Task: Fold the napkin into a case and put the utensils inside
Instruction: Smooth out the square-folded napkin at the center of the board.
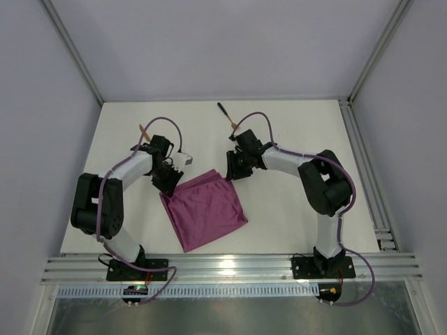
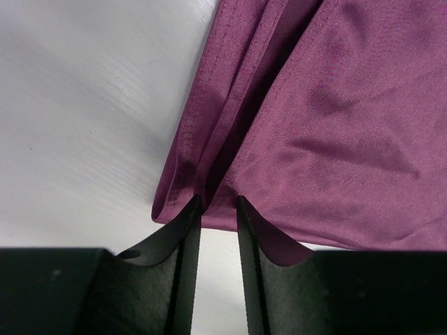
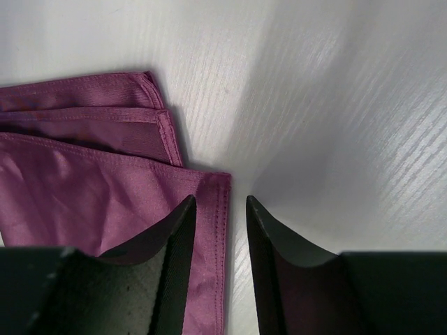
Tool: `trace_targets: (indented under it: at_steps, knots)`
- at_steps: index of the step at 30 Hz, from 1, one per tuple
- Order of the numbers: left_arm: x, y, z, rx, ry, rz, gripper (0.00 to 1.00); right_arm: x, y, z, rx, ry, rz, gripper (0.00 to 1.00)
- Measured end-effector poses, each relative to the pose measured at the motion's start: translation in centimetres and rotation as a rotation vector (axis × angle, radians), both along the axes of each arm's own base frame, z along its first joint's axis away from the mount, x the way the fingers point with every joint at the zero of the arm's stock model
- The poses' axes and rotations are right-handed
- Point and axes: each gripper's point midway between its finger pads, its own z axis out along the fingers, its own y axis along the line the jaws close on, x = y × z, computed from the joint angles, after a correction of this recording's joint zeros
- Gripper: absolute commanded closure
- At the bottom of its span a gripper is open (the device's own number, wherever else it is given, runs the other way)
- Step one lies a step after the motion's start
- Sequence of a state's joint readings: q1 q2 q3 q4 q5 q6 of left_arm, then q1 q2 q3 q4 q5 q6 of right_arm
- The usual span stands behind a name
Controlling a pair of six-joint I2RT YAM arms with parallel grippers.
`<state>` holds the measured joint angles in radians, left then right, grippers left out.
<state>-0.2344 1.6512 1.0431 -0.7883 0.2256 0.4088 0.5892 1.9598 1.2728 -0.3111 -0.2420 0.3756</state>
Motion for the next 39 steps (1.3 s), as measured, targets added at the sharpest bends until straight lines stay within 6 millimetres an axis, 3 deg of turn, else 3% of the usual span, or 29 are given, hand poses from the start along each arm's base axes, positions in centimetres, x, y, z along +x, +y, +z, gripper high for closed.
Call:
trace_targets:
  at_steps: [5, 9, 17, 26, 29, 34, 39]
  knots:
    - [-0.2, 0.3, -0.3, 0.012, 0.001, -0.008, 0.93, -0.4, 0.5, -0.4, 0.013, 0.016, 0.020, 0.87]
    - [-0.2, 0.4, -0.3, 0.020, 0.001, -0.012, 0.94, -0.6, 1.0, -0.6, 0.032, 0.026, 0.029, 0.96]
    - [0.0, 0.6, 0.3, 0.026, -0.027, -0.009, 1.00, 0.0, 1.5, 0.2, 0.049, 0.012, 0.034, 0.96]
    - [0.3, 0.9, 2.3, 0.024, -0.098, -0.003, 1.00, 1.1, 4.0, 2.7, 0.094, -0.049, 0.067, 0.96]
    - [-0.1, 1.5, 2.0, 0.035, -0.093, 0.009, 1.00, 1.7, 4.9, 2.7, 0.101, -0.059, 0.076, 0.96]
    - [-0.8, 2.7, 1.0, 0.067, -0.061, 0.035, 1.00, 2.4, 5.4, 1.1, 0.070, -0.045, 0.083, 0.74]
    - [-0.8, 2.8, 0.7, 0.070, -0.052, 0.036, 1.00, 3.8, 5.0, 1.2, 0.004, -0.088, 0.104, 0.67]
